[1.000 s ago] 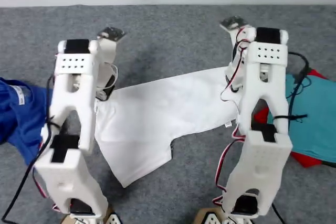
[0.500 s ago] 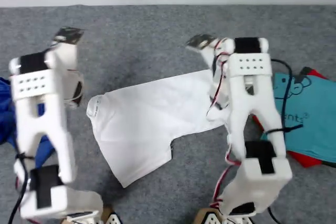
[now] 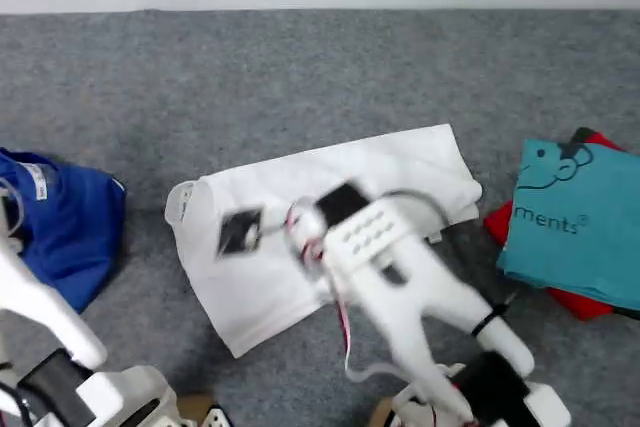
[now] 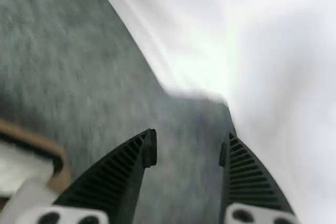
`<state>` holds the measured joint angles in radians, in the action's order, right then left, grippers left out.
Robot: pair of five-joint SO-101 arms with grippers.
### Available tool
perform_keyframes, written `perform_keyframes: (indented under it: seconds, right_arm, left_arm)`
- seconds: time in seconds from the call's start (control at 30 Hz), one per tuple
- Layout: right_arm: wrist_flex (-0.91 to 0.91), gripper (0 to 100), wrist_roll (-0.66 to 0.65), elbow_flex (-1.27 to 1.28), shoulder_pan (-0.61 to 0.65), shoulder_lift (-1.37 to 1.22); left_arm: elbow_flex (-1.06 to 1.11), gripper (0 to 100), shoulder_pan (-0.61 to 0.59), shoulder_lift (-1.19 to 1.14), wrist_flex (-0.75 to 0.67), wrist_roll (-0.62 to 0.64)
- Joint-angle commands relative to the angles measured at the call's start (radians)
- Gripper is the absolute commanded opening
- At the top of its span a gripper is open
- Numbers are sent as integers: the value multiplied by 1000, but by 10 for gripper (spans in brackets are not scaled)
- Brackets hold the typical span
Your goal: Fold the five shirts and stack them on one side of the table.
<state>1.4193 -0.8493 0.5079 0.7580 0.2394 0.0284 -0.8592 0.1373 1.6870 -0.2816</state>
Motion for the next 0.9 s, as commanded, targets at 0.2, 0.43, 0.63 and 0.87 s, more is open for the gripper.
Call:
perform_keyframes:
  seconds: [0.2, 0.43, 0.63, 0.87]
  right_arm:
    - [-302, 209, 40, 109, 191, -45]
    - [-355, 209, 41, 107, 289, -147]
    - [-417, 208, 78, 112, 346, -163]
    - [-440, 187, 91, 69, 343, -280]
  left_arm:
    - [85, 8, -81, 41, -55, -25]
    - [90, 8, -98, 43, -64, -25]
    - [90, 8, -98, 43, -64, -25]
    - [90, 8, -98, 43, -63, -25]
